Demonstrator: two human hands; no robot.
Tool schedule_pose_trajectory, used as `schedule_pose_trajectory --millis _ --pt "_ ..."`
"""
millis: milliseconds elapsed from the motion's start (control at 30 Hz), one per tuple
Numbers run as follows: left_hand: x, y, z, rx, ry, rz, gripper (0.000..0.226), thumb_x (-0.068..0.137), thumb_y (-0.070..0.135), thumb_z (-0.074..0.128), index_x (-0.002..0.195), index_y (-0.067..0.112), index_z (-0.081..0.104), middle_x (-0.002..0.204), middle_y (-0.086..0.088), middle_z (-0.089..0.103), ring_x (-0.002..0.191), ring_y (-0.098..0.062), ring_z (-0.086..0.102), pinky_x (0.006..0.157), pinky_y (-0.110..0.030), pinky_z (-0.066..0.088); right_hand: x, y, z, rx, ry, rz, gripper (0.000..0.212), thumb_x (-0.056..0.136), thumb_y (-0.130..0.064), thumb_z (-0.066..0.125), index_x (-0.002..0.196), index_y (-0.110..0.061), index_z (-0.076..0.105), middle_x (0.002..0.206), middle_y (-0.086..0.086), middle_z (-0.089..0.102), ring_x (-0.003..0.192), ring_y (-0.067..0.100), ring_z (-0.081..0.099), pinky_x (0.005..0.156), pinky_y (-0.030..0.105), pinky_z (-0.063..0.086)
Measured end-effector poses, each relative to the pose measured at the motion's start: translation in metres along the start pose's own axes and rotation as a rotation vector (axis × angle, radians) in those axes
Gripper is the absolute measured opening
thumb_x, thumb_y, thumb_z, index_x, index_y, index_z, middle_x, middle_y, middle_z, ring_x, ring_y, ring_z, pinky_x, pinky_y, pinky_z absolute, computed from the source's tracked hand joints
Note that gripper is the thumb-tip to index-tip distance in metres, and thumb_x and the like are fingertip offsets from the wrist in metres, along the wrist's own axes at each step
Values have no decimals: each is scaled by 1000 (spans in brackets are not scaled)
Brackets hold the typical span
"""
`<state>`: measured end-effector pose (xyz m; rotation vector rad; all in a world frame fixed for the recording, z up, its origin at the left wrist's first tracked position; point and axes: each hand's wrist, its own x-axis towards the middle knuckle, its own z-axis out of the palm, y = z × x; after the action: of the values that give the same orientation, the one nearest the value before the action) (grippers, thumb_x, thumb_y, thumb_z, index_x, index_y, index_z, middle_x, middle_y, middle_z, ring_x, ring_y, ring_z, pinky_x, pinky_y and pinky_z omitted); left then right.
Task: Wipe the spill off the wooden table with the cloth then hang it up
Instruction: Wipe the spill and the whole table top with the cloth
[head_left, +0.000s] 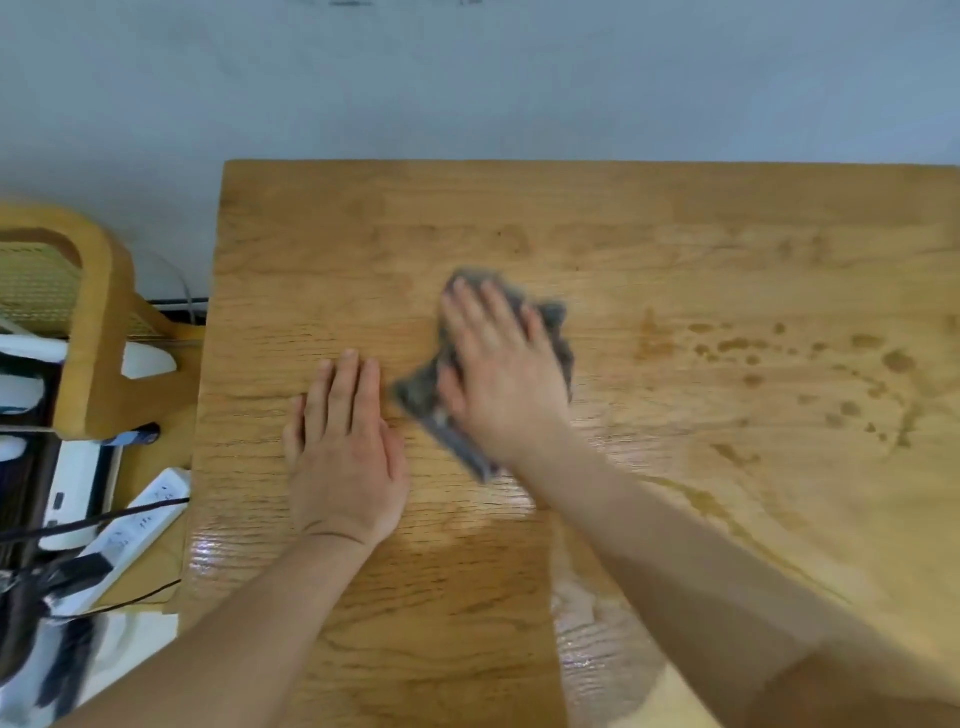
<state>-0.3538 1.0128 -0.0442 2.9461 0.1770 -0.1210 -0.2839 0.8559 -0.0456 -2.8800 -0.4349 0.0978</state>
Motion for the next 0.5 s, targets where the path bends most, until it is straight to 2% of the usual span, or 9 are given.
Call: schedule_pose_trajectory --millis 100,200,267,367,433,500 --pt "3 0 -2 -13 14 -4 58 92 31 26 147 15 31 154 -5 30 144 -23 20 115 -44 15 -88 -20 4 15 -84 -180 61 95 -41 40 152 -19 32 160 -2 26 149 15 14 118 47 19" --pt "3 3 -4 -34 18 -12 57 92 30 27 146 15 33 154 -6 30 143 -24 20 115 -45 14 -113 10 0 12 -119 -254 61 93 -43 44 150 -22 37 158 -5 29 148 13 18 119 44 19" --pt "3 4 -6 -35 10 -13 56 92 30 26 146 14 32 155 -5 29 143 -24 18 116 -44 12 -88 34 -9 0 -59 -102 59 94 -43 41 149 -22 39 157 -4 32 147 14 21 119 44 21" --pt "4 4 -5 -34 13 5 54 95 28 27 148 15 29 157 -4 24 144 -23 15 117 -43 9 -44 48 -15 -23 7 177 61 97 -44 32 153 -19 30 160 -2 24 149 16 15 121 45 14" --pt "0 3 -3 -38 10 8 54 95 26 31 148 15 28 157 -5 23 145 -23 14 117 -44 9 -51 33 -7 -14 19 251 61 98 -42 29 154 -18 24 162 -1 19 150 17 11 121 45 11" --pt "-5 3 -2 -33 21 10 53 95 25 34 147 14 29 157 -6 24 144 -24 14 117 -45 9 -84 7 1 1 40 232 60 98 -41 32 153 -16 27 161 0 22 150 17 13 121 45 12"
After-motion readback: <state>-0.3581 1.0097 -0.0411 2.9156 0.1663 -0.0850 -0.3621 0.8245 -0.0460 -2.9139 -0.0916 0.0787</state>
